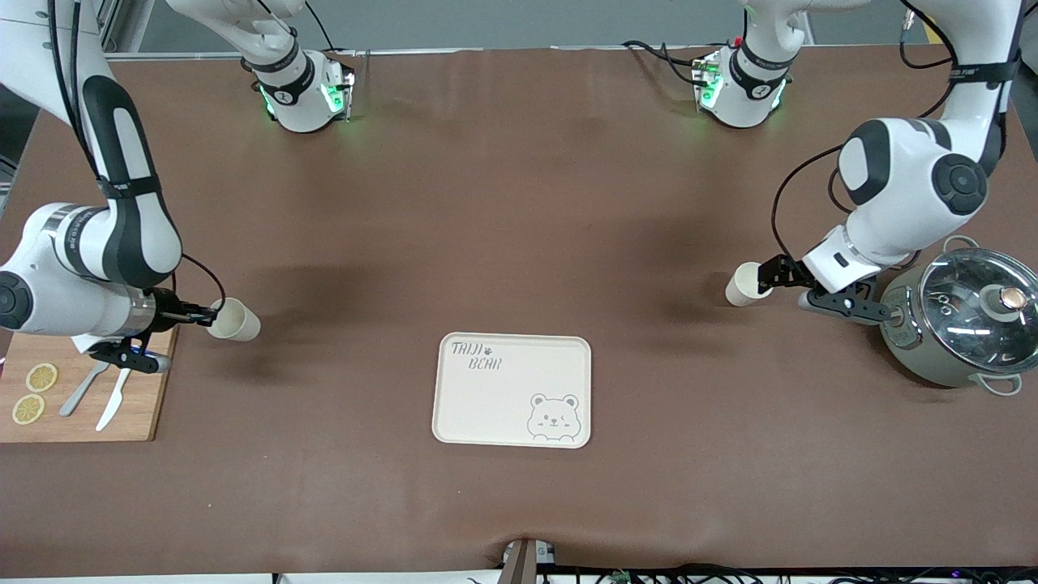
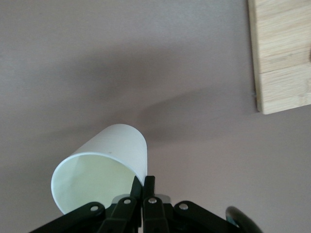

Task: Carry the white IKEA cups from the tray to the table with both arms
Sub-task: 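Carry the cup toward the board while the left gripper sets its cup down, then lower the cup beside the cutting board and open the right gripper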

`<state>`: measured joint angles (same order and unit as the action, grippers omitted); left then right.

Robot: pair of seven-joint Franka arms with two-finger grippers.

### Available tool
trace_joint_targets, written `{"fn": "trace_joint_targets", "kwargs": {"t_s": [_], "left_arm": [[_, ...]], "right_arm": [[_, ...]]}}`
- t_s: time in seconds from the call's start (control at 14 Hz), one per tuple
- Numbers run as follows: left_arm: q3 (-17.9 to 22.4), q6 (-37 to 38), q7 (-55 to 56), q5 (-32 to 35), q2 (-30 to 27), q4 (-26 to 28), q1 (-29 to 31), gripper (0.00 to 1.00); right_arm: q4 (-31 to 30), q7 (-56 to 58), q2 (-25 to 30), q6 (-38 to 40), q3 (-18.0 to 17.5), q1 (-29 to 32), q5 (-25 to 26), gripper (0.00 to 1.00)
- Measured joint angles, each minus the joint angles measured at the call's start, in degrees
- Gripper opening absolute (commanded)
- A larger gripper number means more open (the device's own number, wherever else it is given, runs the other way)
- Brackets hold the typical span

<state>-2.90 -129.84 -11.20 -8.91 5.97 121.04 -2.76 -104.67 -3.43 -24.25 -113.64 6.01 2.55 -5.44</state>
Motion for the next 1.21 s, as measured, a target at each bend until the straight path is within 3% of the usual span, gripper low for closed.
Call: {"fn": "trace_joint_targets", "kwargs": {"t_s": [0.57,0.86,1.14,1.21], "left_arm": [[-4.66,21.33,12.99,3.09,-0.24,-18.93,-0.21,1.00],[-7.58,24.27,16.33,8.01,-0.24,-22.20,-0.23,1.00],[-8.06,25.71,16.72,10.13,-0.22,-22.62,-0.15,1.00],[-8.07,26.50,16.72,10.16,-0.21,-22.88,-0.14,1.00]], "right_arm": [[-5.82,1.69,-0.45,-6.86,0.00,0.73,0.00,0.00],[-6.20,1.79,-0.55,-7.01,0.00,0.91,0.00,0.00],[-6.21,2.72,-1.00,-7.02,0.01,1.83,0.00,0.01],[-6.18,2.76,-1.18,-7.03,0.03,1.95,0.00,0.10]]}}
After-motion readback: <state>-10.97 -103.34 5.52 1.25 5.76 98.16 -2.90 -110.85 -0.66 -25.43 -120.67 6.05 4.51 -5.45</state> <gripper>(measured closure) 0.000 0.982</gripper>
